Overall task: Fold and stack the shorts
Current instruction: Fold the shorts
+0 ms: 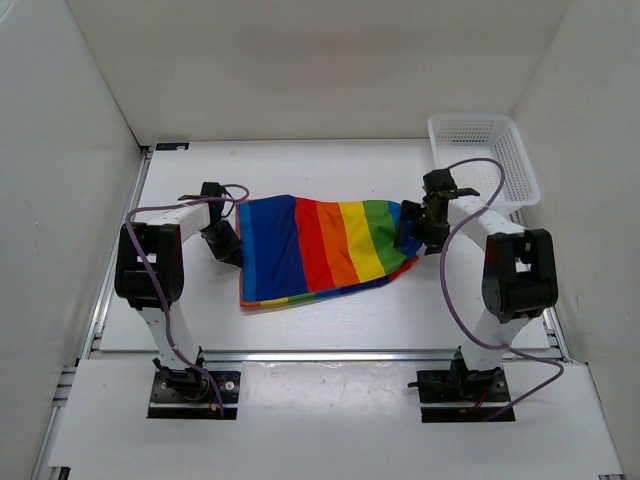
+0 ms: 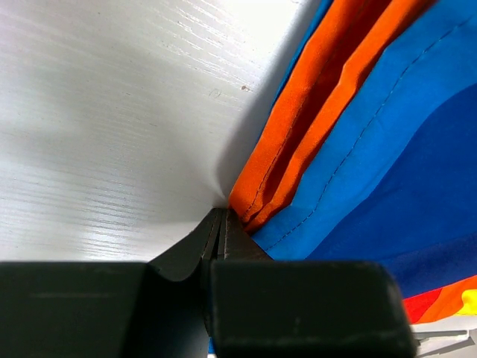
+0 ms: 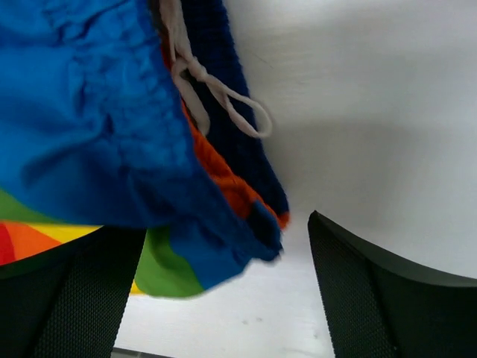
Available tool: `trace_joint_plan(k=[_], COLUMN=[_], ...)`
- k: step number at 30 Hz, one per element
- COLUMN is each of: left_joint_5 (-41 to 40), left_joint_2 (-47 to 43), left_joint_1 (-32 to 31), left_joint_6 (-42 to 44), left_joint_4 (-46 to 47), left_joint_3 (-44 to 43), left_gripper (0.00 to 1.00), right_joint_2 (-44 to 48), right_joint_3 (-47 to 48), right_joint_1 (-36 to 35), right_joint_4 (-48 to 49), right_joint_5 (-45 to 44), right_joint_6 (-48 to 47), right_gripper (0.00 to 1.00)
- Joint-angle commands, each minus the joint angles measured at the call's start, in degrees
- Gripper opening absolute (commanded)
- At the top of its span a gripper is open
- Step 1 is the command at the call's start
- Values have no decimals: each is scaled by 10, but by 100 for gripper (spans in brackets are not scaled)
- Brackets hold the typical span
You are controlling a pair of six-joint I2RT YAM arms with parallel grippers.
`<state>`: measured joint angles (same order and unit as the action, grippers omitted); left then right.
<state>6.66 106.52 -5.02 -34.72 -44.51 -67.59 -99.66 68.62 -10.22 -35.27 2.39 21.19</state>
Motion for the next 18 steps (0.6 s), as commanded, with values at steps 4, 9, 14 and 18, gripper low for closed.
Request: trace_joint_plan(k=[4, 9, 14, 18], left_joint_5=[-9, -3, 27, 61], left_joint_2=[14, 19, 39, 52], left_joint_1=[6, 12, 12, 12], left_joint_6=[6, 11, 33, 62], left_joint_4=[18, 13, 13, 13], left_joint_3=[-9, -19, -39, -45], left_gripper=[11, 11, 11, 11], right_joint_2=[-44, -73, -74, -55], right_joint_3=[-8, -13, -13, -13], right_joint_1=[0, -10, -10, -16], right_joint_4=[62, 62, 62, 56], right_joint_5=[71, 47, 19, -21], right_joint_6=[14, 20, 31, 31], right_gripper=[83, 48, 15, 0])
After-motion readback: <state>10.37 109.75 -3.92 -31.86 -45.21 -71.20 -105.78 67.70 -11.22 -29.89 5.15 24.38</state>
